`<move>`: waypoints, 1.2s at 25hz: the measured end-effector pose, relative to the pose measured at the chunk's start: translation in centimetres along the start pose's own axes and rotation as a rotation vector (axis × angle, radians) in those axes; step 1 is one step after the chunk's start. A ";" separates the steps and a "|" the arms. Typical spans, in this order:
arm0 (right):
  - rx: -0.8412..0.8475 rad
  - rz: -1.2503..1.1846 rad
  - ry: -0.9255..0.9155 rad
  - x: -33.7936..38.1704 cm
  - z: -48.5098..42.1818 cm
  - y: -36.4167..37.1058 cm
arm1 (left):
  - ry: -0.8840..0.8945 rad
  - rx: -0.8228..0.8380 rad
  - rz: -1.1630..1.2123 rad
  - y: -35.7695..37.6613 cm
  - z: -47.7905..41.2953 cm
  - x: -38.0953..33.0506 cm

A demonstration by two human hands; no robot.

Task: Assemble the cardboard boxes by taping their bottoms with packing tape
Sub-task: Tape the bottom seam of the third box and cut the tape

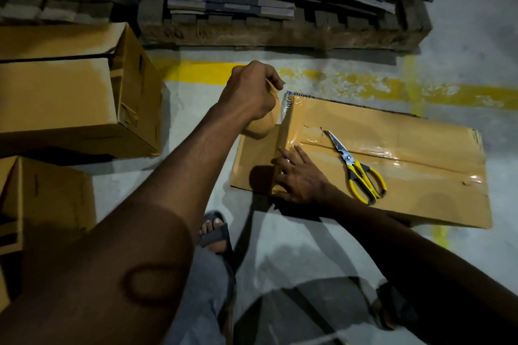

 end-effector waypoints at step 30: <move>-0.489 -0.403 0.512 1.3 -1.7 -0.1 | -0.005 -0.033 -0.037 -0.7 -0.7 1.7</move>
Point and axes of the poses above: each hand's wrist, its own z-axis away from the middle knuckle, its own y-axis out of the palm, x = y × z, the point moved 2 cm from there along -z, towards the middle knuckle, and after that the axes turned 4 degrees about y, right-handed, at the moved point
